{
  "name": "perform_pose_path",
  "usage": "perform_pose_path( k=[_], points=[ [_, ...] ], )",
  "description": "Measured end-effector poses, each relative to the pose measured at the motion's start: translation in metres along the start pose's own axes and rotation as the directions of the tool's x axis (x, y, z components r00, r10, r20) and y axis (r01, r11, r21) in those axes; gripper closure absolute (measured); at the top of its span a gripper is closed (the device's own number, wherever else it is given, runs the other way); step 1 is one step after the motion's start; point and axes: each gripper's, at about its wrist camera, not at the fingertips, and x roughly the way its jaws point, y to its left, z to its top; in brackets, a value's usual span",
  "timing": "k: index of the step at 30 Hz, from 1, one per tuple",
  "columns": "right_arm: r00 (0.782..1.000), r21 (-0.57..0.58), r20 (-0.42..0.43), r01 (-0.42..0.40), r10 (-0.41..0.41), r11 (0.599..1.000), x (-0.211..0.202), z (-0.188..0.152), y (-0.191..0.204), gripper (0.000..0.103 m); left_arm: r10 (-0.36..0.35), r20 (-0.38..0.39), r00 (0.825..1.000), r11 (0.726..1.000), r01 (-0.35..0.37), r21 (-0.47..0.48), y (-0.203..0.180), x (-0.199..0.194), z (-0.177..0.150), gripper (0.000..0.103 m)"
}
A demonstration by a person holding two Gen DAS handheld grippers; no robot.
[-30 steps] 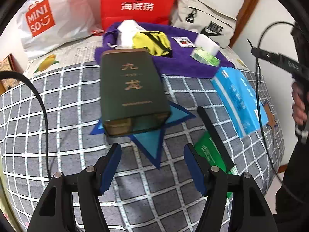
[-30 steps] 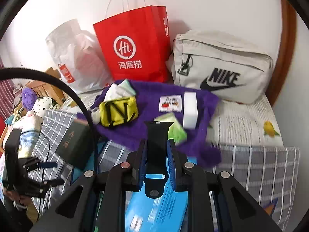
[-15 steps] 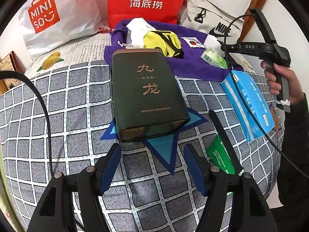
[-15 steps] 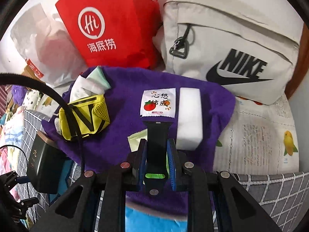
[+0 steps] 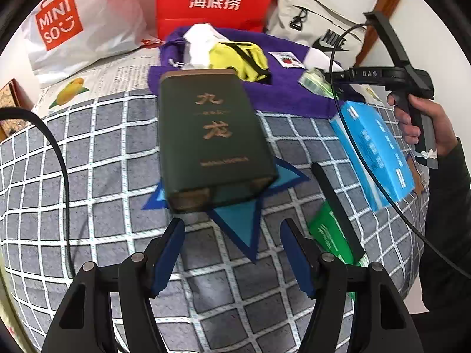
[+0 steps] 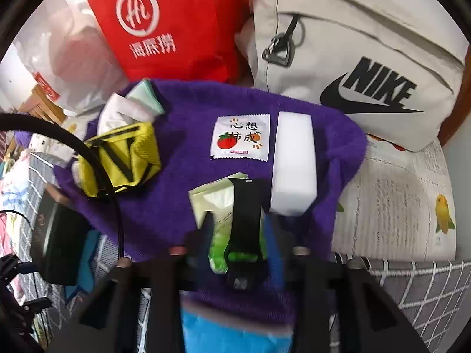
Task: Organize soft objects
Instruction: 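Move the right tool back to the second strap piece on the green packet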
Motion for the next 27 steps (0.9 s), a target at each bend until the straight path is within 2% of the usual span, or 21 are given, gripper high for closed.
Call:
perform_pose_path(
  k=[6,12,17,21,27],
  points=[
    [0.996,-0.013,0.083,-0.026,0.027,1.000,-0.060,-0.039,0.019,0.058,-0.021,-0.020,1.000,0.999,0.022,0.039,-0.020,0.004,-0.012,0.037],
    [0.991,-0.117,0.089,-0.094,0.104,0.989,-0.095,-0.096,0.077,0.058,0.005,-0.020,1.000,1.000,-0.005,0.025,-0.021,0.003,-0.025,0.037],
    [0.982,-0.172,0.065,-0.163,0.176,0.972,-0.092,-0.146,0.133,0.059,0.049,0.006,0.999,0.998,-0.048,-0.028,-0.002,-0.014,-0.034,0.037],
    [0.990,-0.158,0.062,-0.119,0.130,0.980,-0.083,-0.177,0.152,0.059,0.074,0.026,0.997,0.996,-0.072,-0.055,0.012,-0.027,-0.044,0.037],
    [0.996,-0.076,0.018,-0.081,0.082,0.994,-0.063,-0.210,0.146,0.059,0.060,0.064,0.996,0.995,-0.054,-0.086,0.023,-0.043,-0.055,0.037]
  ],
)
